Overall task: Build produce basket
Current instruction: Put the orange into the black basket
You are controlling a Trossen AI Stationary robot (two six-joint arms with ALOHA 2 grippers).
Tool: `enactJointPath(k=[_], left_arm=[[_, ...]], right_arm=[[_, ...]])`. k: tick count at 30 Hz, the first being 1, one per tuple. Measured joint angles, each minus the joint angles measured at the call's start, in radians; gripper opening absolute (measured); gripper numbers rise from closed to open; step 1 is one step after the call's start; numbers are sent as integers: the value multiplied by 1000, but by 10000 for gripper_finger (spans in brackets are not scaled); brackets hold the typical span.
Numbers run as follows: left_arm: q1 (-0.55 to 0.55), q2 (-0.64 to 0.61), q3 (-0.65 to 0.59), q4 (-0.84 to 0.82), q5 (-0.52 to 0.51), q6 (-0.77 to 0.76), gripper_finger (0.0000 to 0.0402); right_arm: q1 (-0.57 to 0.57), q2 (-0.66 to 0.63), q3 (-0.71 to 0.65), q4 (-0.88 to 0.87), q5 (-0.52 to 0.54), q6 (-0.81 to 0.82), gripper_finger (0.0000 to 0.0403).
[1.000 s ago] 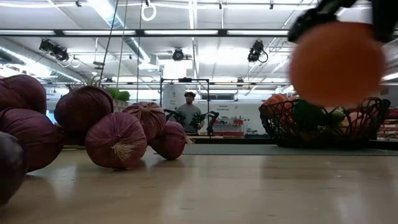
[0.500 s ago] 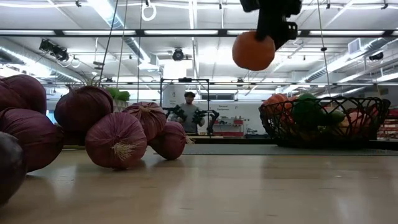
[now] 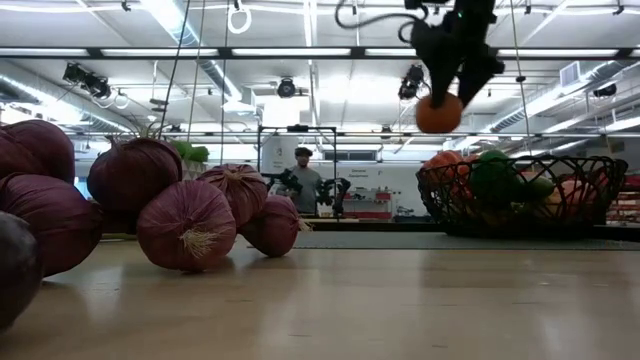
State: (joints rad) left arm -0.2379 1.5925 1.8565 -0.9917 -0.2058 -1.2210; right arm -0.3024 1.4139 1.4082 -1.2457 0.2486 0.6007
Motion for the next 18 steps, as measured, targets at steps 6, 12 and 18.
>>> enactJointPath(k=[6, 12, 18], left_arm=[[43, 0, 0, 119, 1, 75, 391], [52, 0, 0, 187, 1, 171, 391], [52, 0, 0, 185, 1, 223, 391]], right_arm=[[-127, 0, 0, -102, 23, -21, 295], [-210, -1, 0, -210, 111, -40, 296], [-286, -2, 0, -240, 154, -50, 320]])
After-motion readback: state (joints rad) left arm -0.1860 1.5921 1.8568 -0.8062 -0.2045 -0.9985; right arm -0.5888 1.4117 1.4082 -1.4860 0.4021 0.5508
